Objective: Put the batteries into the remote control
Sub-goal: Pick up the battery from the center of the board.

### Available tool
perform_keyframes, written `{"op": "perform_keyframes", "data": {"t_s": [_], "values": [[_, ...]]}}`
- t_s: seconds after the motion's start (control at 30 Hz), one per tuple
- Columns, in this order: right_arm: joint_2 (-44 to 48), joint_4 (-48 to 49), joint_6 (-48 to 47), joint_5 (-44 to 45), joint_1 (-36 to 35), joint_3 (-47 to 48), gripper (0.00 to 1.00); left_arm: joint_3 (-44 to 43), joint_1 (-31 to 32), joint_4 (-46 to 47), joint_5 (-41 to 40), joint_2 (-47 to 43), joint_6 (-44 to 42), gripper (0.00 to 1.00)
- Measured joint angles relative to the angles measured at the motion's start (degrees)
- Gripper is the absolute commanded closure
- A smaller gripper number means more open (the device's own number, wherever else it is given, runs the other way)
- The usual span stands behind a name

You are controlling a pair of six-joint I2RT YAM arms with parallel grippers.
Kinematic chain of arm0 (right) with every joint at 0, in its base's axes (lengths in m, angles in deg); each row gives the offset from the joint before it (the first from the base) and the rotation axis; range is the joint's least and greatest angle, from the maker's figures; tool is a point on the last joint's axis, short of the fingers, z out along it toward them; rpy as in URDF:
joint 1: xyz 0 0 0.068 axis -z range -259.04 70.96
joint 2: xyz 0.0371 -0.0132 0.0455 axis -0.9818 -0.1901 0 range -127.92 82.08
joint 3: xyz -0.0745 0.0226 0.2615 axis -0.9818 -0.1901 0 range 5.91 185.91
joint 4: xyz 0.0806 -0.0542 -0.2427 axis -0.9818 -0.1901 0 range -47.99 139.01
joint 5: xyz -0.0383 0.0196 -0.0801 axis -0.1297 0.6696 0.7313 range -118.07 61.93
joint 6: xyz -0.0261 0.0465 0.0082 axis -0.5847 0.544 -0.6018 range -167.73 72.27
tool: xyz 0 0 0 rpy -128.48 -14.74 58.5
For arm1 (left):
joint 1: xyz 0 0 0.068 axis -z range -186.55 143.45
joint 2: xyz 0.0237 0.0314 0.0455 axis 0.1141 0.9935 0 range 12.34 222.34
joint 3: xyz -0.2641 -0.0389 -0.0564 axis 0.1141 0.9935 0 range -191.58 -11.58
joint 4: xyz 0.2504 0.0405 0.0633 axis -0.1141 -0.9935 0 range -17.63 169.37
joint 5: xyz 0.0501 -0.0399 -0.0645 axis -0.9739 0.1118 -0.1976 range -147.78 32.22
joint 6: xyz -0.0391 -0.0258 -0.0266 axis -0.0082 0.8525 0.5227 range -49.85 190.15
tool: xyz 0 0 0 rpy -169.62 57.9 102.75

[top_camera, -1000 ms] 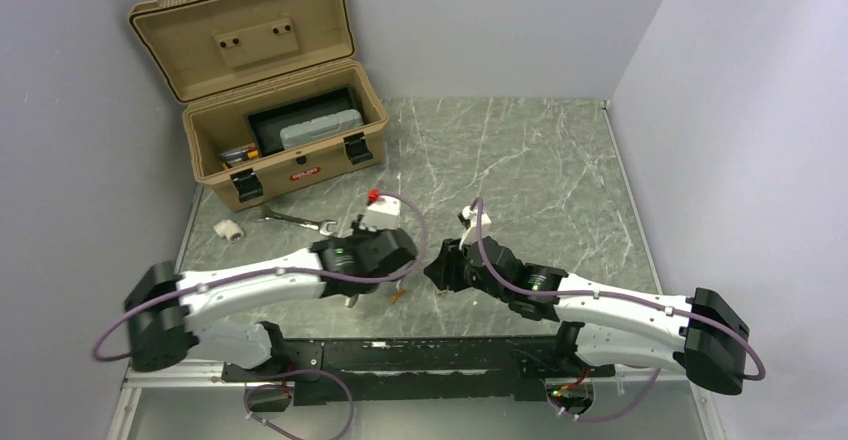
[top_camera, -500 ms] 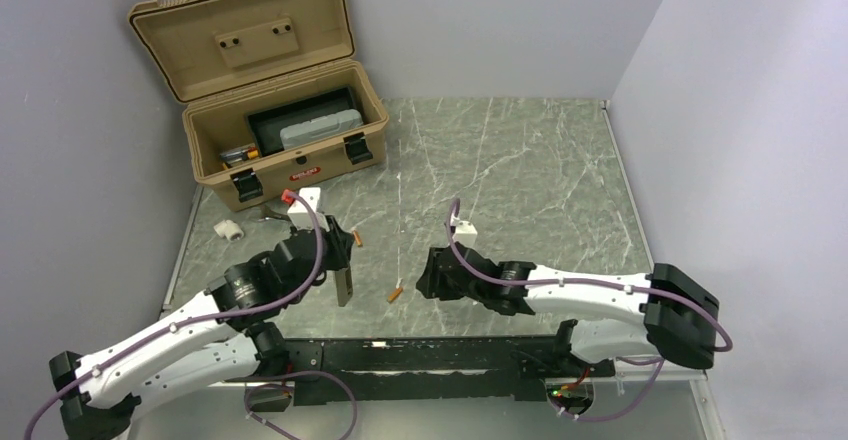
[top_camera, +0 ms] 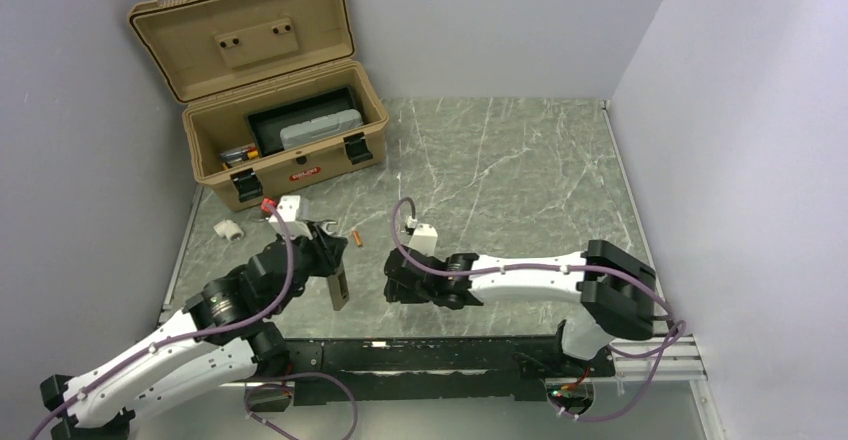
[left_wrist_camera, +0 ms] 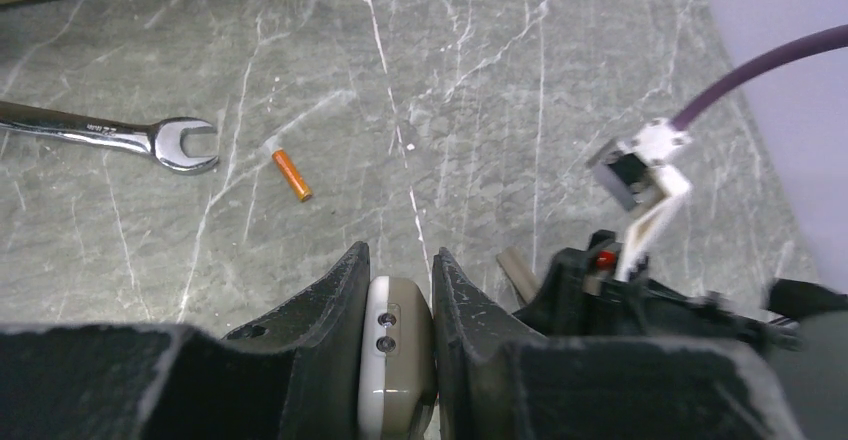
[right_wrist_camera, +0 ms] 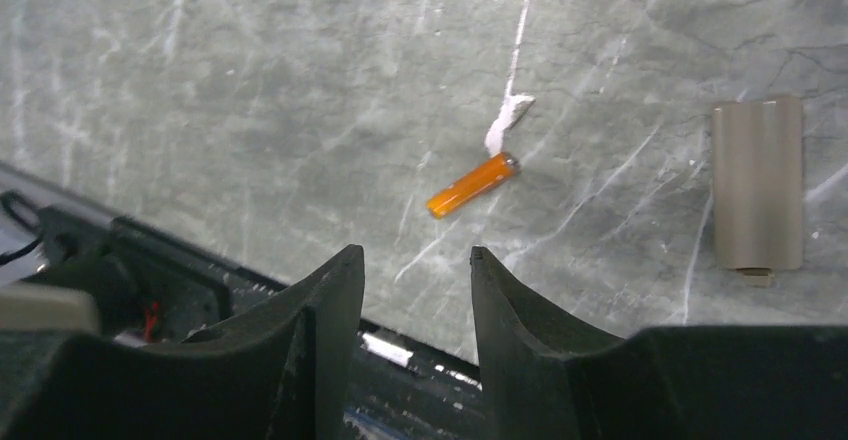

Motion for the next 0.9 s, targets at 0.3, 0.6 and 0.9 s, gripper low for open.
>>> {"op": "perform_keyframes", "data": {"t_s": [0.3,0.6,0.9], "values": [[-8.81,-8.94,3.32,4.28,-0.5,6.56,0.52,-0.37,-0.09,-3.06,0.17,-8.37,-0.07,1.0],[-13.0,-11.47,3.76,6.01,-0.57,9.38,0.52,-0.37,-0.09,-3.72,1.95,-8.72,0.07,1.0],[-16.0,-11.47,2.97,6.82,-0.57,11.93,0.62,-0.37,-0.11,-4.72,2.1,-9.6,0.13,1.0]]}}
